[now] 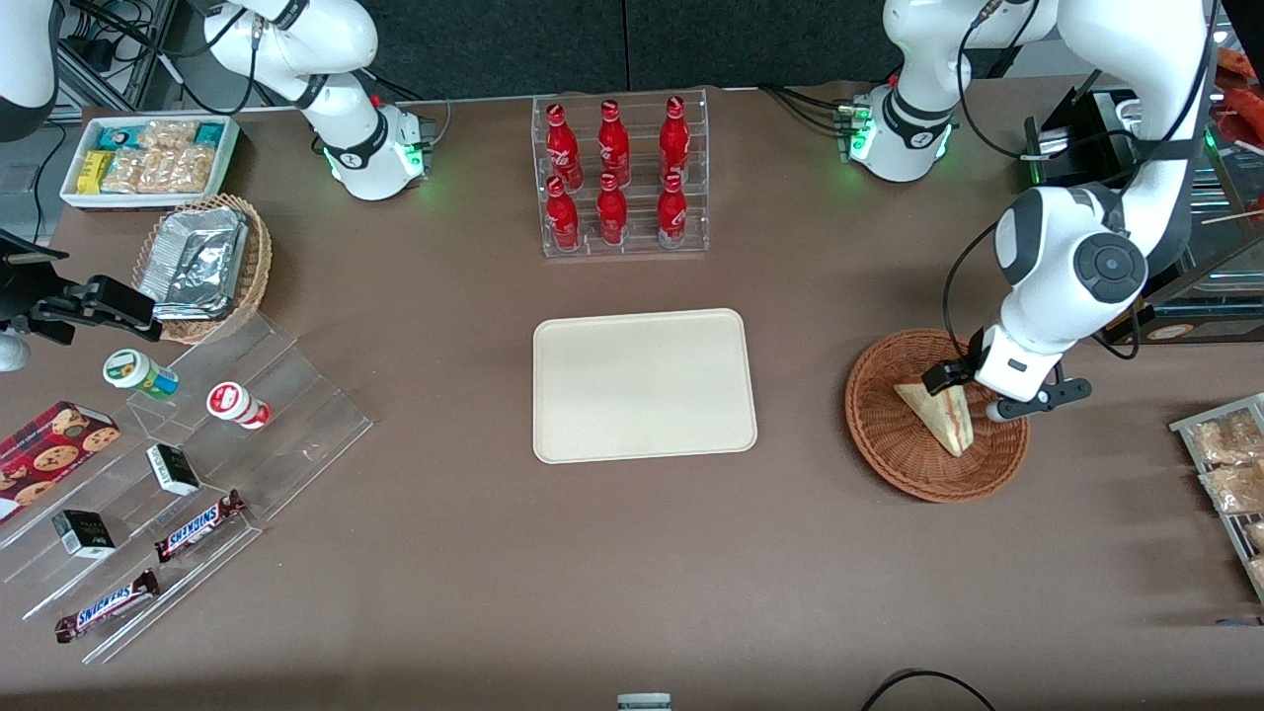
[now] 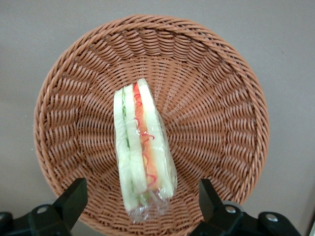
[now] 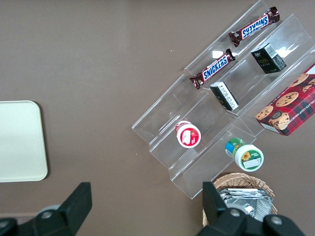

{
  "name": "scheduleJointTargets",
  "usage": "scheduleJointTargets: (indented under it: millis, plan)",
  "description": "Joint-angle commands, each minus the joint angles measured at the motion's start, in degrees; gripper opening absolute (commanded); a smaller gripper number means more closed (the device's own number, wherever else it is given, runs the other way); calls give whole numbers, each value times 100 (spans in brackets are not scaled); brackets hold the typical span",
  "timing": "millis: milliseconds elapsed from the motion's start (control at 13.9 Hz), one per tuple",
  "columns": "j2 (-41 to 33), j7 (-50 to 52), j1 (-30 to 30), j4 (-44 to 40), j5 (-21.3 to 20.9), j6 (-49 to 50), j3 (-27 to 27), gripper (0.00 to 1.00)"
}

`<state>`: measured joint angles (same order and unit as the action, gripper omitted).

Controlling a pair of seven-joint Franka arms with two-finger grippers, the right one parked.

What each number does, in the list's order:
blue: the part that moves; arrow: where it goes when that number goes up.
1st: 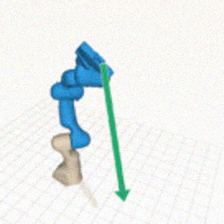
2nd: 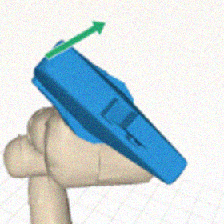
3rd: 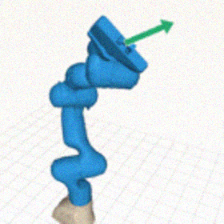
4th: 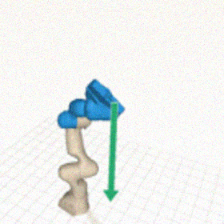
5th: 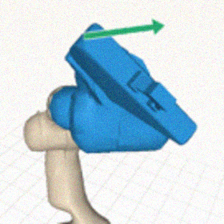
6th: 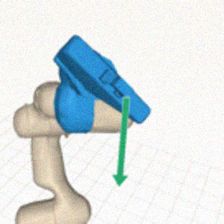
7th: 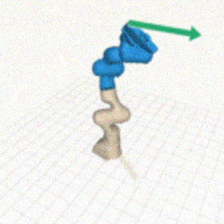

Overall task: Place sandwich from basket to tray
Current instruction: 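Close the left gripper on the wrapped sandwich and lift it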

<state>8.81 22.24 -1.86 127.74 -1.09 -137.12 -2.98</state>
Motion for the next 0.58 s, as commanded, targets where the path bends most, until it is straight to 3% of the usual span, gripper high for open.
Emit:
scheduleJointTargets:
  millis: [0,360,432,504]
  plan:
    - [138,350,-51,67,-5,-280,34,100]
    - [489,351,-51,128,4,-587,43,97]
    - [533,359,-51,154,4,-684,43,84]
    - [542,386,-43,181,4,-711,43,62]
